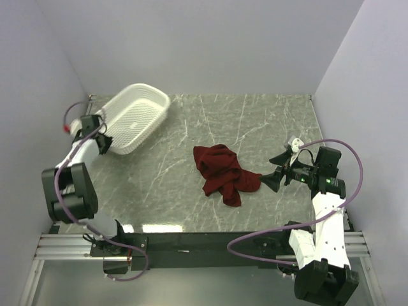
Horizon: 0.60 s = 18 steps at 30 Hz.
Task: Fold and stack the t-shirts
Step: Flatten the tshirt out
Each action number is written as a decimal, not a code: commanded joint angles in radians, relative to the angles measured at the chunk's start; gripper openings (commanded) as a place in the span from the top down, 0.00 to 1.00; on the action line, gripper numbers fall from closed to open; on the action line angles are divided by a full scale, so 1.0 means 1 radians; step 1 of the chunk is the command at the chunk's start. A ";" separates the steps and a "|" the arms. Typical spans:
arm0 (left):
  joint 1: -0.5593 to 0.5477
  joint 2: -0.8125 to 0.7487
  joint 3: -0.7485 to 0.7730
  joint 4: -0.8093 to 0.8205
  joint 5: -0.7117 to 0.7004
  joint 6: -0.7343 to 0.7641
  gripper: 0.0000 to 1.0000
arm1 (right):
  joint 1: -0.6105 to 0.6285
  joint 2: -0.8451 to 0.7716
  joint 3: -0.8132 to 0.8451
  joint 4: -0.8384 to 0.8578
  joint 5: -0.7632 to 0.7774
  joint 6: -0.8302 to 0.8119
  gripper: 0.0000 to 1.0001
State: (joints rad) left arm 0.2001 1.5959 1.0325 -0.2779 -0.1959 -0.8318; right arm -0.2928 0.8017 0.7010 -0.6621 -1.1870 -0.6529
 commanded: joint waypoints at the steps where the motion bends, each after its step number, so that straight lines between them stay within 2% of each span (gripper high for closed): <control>1: 0.030 -0.105 -0.107 -0.021 -0.105 -0.476 1.00 | -0.006 -0.015 0.038 -0.010 -0.040 -0.017 0.00; 4: 0.030 -0.132 -0.133 -0.038 -0.155 -0.640 0.99 | -0.008 -0.024 0.035 -0.005 -0.037 -0.014 0.00; 6: 0.028 -0.116 -0.126 -0.047 -0.180 -0.687 0.99 | -0.009 -0.027 0.035 -0.007 -0.037 -0.014 0.00; 10: 0.033 -0.059 -0.025 -0.168 -0.267 -0.800 0.97 | -0.008 -0.032 0.038 -0.011 -0.034 -0.016 0.00; 15: 0.044 -0.013 0.041 -0.260 -0.365 -0.839 0.95 | -0.011 -0.032 0.038 -0.010 -0.039 -0.016 0.00; 18: 0.053 0.038 0.087 -0.274 -0.375 -0.802 0.89 | -0.011 -0.030 0.040 -0.017 -0.042 -0.021 0.00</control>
State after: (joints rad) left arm 0.2424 1.6020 1.0500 -0.5327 -0.5003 -1.5852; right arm -0.2958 0.7807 0.7010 -0.6712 -1.2015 -0.6559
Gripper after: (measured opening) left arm 0.200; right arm 0.999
